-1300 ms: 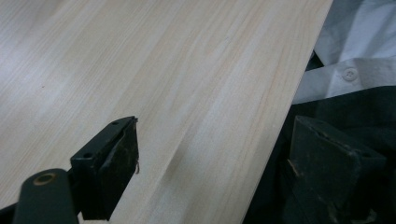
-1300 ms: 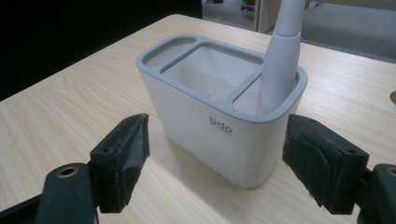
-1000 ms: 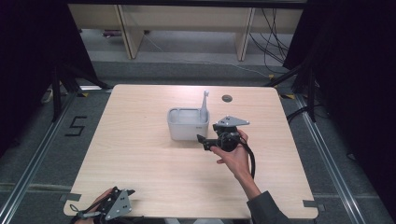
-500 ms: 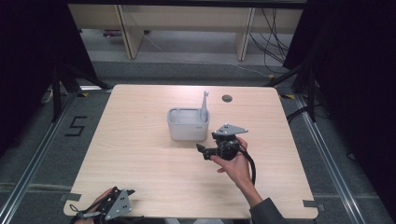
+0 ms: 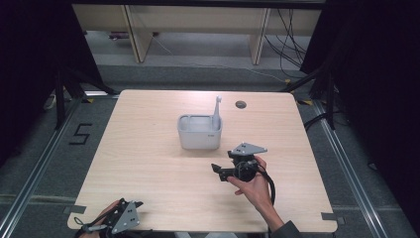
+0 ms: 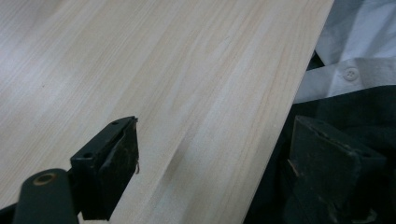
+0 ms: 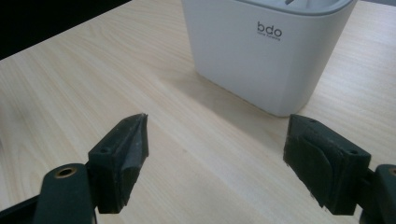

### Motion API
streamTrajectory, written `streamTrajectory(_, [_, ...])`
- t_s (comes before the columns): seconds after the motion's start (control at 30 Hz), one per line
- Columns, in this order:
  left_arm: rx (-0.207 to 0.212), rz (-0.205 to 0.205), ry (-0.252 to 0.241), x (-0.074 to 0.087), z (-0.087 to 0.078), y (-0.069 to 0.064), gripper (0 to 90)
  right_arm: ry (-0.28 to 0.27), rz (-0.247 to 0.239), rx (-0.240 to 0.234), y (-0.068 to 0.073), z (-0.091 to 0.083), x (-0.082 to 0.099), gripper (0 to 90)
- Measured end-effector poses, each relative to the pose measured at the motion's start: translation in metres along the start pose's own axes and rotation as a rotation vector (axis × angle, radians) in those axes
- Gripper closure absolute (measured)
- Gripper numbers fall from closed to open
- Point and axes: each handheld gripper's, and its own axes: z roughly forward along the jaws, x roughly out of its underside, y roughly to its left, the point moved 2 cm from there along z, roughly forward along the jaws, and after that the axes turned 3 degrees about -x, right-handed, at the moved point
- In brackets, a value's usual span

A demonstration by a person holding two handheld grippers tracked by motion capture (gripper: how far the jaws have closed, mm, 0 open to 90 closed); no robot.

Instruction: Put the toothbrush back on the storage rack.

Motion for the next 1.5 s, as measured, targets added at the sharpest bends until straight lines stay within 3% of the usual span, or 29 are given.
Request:
streamTrajectory(0.07, [0.004,0.013,0.004,0.000,0.000,0.001,15.4,0.002,0.012,0.000,0.003,-0.002,0.003,22.6])
streamTrajectory(0.13, [0.005,0.011,0.003,0.000,0.000,0.001,15.4,0.008,-0.020,-0.014,0.003,-0.005,0.006,22.5])
streamTrajectory(0.2, [0.006,0.009,0.002,0.000,0.000,0.001,15.4,0.016,0.006,-0.020,0.005,-0.006,0.008,22.5])
streamTrajectory(0.23, [0.003,0.012,0.002,0.000,0.000,0.001,15.4,0.016,-0.016,-0.017,0.005,-0.007,0.009,22.4])
streamTrajectory(0.3, [0.006,-0.007,-0.011,0.000,0.000,0.000,15.4,0.017,0.017,-0.048,0.008,-0.008,0.014,22.1])
streamTrajectory(0.37, [0.011,-0.005,-0.007,0.000,0.000,0.000,15.4,0.029,0.019,-0.038,0.009,-0.009,0.016,22.0])
streamTrajectory(0.4, [0.004,0.008,0.001,0.000,0.000,0.001,15.4,0.020,-0.018,-0.032,0.007,-0.009,0.017,21.9])
streamTrajectory(0.43, [0.004,0.012,0.003,0.000,0.000,0.001,15.4,0.024,0.002,-0.052,0.008,-0.009,0.020,21.8])
streamTrajectory(0.47, [0.007,-0.009,-0.010,0.000,0.000,0.000,15.4,0.028,-0.015,-0.043,0.008,-0.010,0.022,21.5])
streamTrajectory(0.6, [0.004,0.011,0.003,0.000,0.000,0.001,15.4,0.035,0.009,-0.067,0.010,-0.011,0.026,21.2])
streamTrajectory(0.7, [0.004,0.010,0.003,0.000,0.000,0.001,15.4,0.036,0.018,-0.047,0.012,-0.012,0.029,21.0])
streamTrajectory(0.77, [0.006,-0.003,-0.007,0.000,0.000,0.000,15.4,0.046,-0.004,-0.047,0.012,-0.013,0.030,20.6])
streamTrajectory(0.8, [0.004,0.012,0.005,0.000,0.000,0.001,15.4,0.054,0.022,-0.047,0.014,-0.014,0.031,20.5])
streamTrajectory(0.83, [0.004,0.011,0.003,0.000,0.000,0.001,15.4,0.051,-0.004,-0.037,0.012,-0.015,0.031,20.4])
streamTrajectory(0.87, [0.005,0.011,0.004,0.000,0.000,0.001,15.4,0.060,0.015,-0.038,0.014,-0.016,0.032,20.4])
streamTrajectory(0.9, [0.008,-0.007,-0.009,0.000,0.001,0.000,15.4,0.058,0.011,-0.034,0.013,-0.016,0.033,20.2])
streamTrajectory(1.0, [0.004,0.014,0.006,0.001,0.000,0.001,15.4,0.049,0.013,-0.053,0.014,-0.017,0.035,19.9])
streamTrajectory(1.03, [0.005,0.011,0.004,0.000,0.000,0.001,15.4,0.057,-0.005,-0.051,0.014,-0.019,0.036,19.7])
streamTrajectory(1.1, [0.007,-0.006,-0.008,0.000,0.000,0.000,15.4,0.061,0.018,-0.055,0.016,-0.019,0.038,19.5])
streamTrajectory(1.37, [0.006,0.007,0.002,0.001,0.000,0.001,15.4,0.064,-0.002,-0.056,0.016,-0.023,0.043,19.3])
streamTrajectory(1.47, [0.006,-0.007,-0.014,0.001,0.001,0.000,15.4,0.067,-0.003,-0.050,0.016,-0.026,0.044,19.3])
streamTrajectory(1.5, [0.005,0.007,-0.003,0.001,0.000,0.001,15.4,0.073,0.041,-0.065,0.019,-0.028,0.047,19.2])
